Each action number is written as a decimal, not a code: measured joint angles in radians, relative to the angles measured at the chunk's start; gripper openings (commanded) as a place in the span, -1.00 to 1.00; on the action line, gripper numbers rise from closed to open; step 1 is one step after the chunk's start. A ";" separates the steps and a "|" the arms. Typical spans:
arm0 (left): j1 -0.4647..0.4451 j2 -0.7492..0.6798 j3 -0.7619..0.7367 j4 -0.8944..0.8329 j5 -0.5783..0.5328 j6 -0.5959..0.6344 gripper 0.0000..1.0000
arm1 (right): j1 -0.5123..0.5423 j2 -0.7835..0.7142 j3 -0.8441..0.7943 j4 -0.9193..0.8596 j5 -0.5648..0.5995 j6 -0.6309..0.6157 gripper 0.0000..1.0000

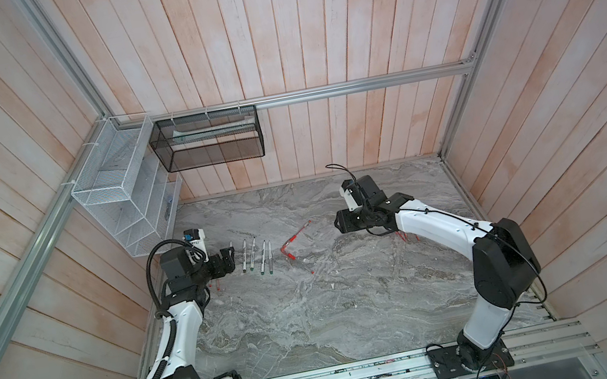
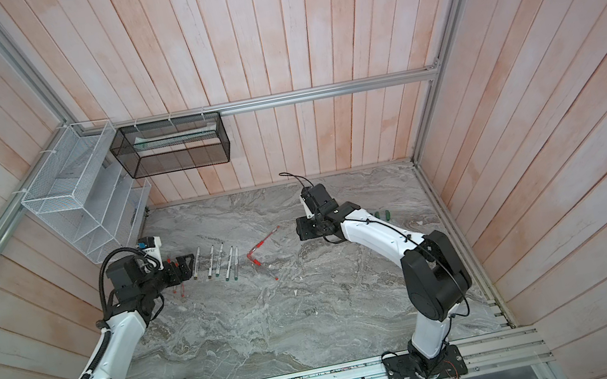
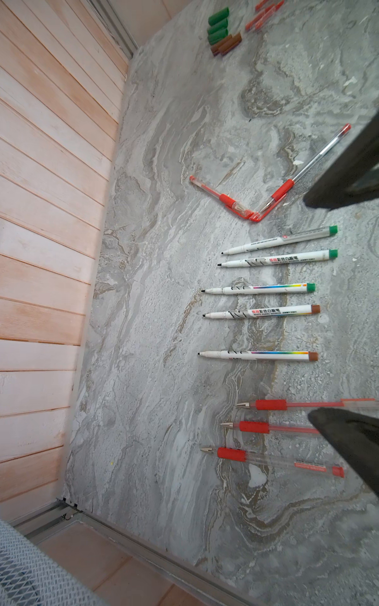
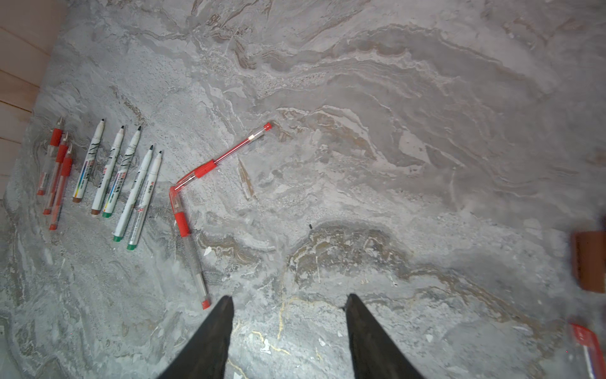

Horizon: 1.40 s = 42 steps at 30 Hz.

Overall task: Open the pen caps
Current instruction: 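Move the right gripper to a capped red gel pen and close on its cap, then lift the pen and carry it toward the left gripper while left moves to meet it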

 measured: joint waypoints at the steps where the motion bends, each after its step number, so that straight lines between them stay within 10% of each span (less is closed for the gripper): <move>1: 0.000 0.000 0.000 0.000 0.000 0.000 0.91 | 0.013 0.029 0.032 -0.009 -0.002 0.000 0.04; 25: 0.000 -0.002 0.000 -0.003 -0.001 0.000 0.91 | 0.251 0.724 0.895 -0.370 0.034 -0.130 -0.11; 42: 0.000 -0.006 0.000 0.001 0.000 0.000 0.91 | 0.274 0.850 1.046 -0.478 0.028 -0.140 -0.42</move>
